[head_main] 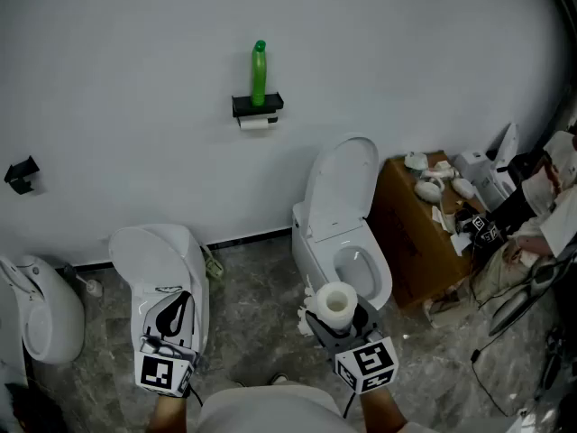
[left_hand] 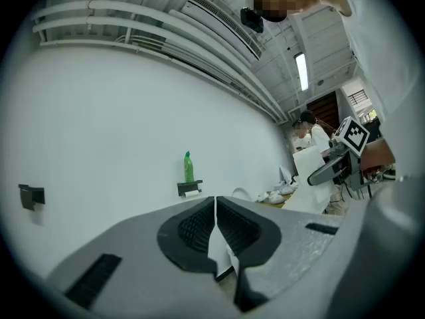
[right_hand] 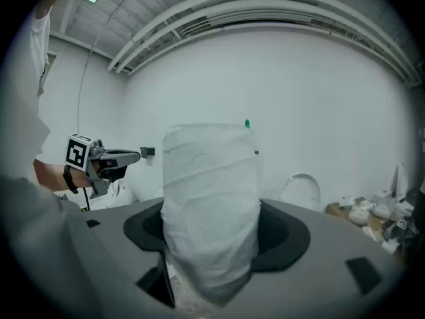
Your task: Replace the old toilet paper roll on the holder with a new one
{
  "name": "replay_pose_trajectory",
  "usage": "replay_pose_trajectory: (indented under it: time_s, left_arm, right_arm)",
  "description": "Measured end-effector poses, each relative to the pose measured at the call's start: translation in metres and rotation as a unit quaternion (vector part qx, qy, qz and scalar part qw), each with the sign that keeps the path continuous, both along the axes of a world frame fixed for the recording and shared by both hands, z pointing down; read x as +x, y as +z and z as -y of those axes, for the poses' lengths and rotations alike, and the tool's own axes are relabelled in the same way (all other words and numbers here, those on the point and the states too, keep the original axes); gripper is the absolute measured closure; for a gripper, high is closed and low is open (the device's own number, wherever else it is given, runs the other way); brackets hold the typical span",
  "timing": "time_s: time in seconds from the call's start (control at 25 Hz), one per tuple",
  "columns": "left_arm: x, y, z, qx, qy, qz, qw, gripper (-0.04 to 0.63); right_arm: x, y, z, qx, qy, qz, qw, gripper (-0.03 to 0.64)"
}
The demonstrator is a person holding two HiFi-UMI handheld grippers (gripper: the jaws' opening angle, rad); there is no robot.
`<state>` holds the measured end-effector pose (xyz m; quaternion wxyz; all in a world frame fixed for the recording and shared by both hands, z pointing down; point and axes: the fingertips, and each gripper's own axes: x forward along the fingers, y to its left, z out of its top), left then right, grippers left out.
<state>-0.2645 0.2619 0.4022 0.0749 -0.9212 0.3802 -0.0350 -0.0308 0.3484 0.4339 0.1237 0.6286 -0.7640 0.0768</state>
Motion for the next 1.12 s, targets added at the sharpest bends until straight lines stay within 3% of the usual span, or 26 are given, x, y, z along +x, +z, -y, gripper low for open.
replay_pose_trajectory:
  time_s: [0.76,0.96,1.12]
  left_arm:
    - [0.012,0.005,0.009,-0.008,-0.010,0.005,0.9999,0.580]
    - [0.021,0.003,0.011,0.005,-0.018,0.016,0.9997,0.580]
    - [0.025,-0.007,0.016,0.037,-0.047,0.028,0.9978,0.560]
  right_arm:
    - [0.016,0.003,0.010,0.003,-0.006,0.051,0.999,0.284]
    - [0.025,0.005,0.012,0.003,-0.009,0.055,0.998,0.284]
    - [0.038,0.010,0.011,0.000,-0.006,0.059,0.998,0.284]
